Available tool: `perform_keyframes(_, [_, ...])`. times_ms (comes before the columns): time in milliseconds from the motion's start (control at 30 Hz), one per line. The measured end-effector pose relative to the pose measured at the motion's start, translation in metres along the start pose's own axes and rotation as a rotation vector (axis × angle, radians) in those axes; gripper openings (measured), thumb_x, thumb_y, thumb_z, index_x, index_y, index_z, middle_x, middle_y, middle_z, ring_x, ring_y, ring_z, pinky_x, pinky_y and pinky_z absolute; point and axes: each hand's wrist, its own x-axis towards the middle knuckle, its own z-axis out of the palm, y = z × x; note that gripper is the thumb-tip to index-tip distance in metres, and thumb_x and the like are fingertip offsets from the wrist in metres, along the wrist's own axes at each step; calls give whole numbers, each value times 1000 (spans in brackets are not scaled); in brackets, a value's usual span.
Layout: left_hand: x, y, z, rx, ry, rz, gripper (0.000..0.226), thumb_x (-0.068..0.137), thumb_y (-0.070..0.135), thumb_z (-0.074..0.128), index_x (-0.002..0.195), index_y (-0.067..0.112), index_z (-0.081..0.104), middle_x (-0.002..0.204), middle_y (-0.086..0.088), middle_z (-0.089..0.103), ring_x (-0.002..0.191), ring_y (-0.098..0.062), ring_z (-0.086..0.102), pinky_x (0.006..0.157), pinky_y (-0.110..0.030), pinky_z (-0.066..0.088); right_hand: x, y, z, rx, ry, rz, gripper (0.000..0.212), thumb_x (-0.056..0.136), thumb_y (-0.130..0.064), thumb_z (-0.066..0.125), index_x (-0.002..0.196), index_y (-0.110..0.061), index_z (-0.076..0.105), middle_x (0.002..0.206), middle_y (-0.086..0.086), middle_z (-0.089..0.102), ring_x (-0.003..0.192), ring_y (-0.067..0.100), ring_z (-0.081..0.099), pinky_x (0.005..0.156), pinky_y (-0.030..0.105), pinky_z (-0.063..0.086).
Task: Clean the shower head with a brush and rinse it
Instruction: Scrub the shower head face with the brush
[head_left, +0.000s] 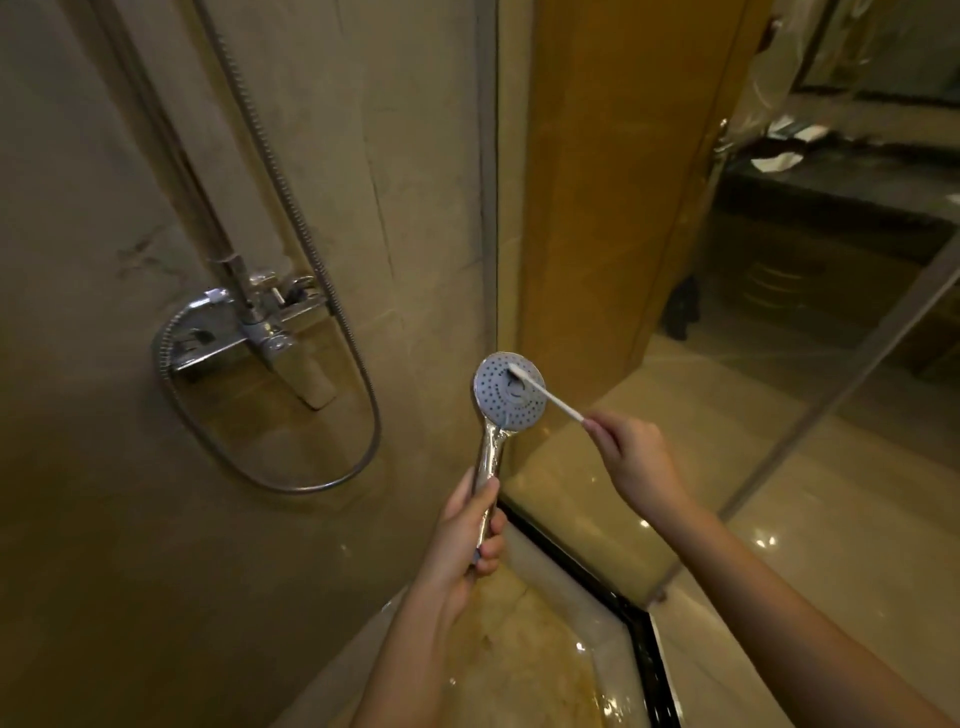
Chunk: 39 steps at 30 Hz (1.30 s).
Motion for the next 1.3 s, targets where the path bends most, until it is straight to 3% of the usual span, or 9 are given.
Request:
perform_keyframes(67, [3,-1,8,12,4,-4,22,94,25,49,110,38,56,54,4,41,32,-1,29,30,-10,18,4,6,-5,34,14,-4,32,96,-42,43,118,-33,64,89,-8,70,79,14,64,69,38,54])
perform_keyframes(167, [7,-1,12,12,24,11,26,95,23,48,114,38,55,52,5,40,31,-1,29,29,-10,18,3,6,-10,-80,-89,-90,31,98,-39,44,125,-40,60,83,-8,70,71,13,63,59,29,45])
perform_keyframes(300, [12,0,13,49,8,16,35,94,23,49,124,40,51,51,5,40,33,-1,29,29,-11,19,14,17,-17,-55,-40,16,33,98,-37,44,126,-31,62,76,-14,63,66,8,58,57,24,40])
perform_keyframes(433, [12,0,18,40,24,7,36,94,23,49,127,36,50,52,4,38,32,-1,28,28,-10,18,-1,11,-14,-112,-135,-66,33,98,-39,44,127,-36,59,72,-16,61,63,6,58,54,23,44])
perform_keyframes(567, [14,1,23,63,1,3,37,94,23,50,128,38,49,53,3,39,33,-2,29,28,-12,19,13,19,-23,-133,13,27,32,98,-40,44,123,-33,64,78,-17,59,67,5,55,53,21,38])
perform_keyframes(733, [8,6,22,29,4,13,34,94,22,49,125,37,50,52,4,37,32,-1,29,28,-10,18,-1,6,-26,-193,-84,-75,29,97,-42,44,122,-39,60,66,-17,57,54,-1,52,48,13,32])
perform_keyframes(1000, [-3,10,17,-3,6,7,29,95,21,48,118,38,52,49,4,38,31,-1,28,29,-10,18,-2,-1,-23,-153,-8,-97,29,97,-40,48,119,-34,66,63,-19,57,55,1,55,54,23,49])
perform_keyframes(1200, [-9,10,15,-73,-3,-9,37,94,22,49,130,31,48,50,4,39,30,-1,28,28,-9,18,-13,-17,-23,-118,-34,-147,26,96,-39,51,117,-35,67,60,-18,56,54,2,51,49,19,35])
perform_keyframes(1300, [-10,9,16,-63,-13,-12,36,93,22,49,129,29,48,50,4,39,30,-1,28,28,-9,17,-4,-10,-27,-18,67,-34,26,95,-38,53,115,-33,69,66,-15,64,59,4,56,57,34,53])
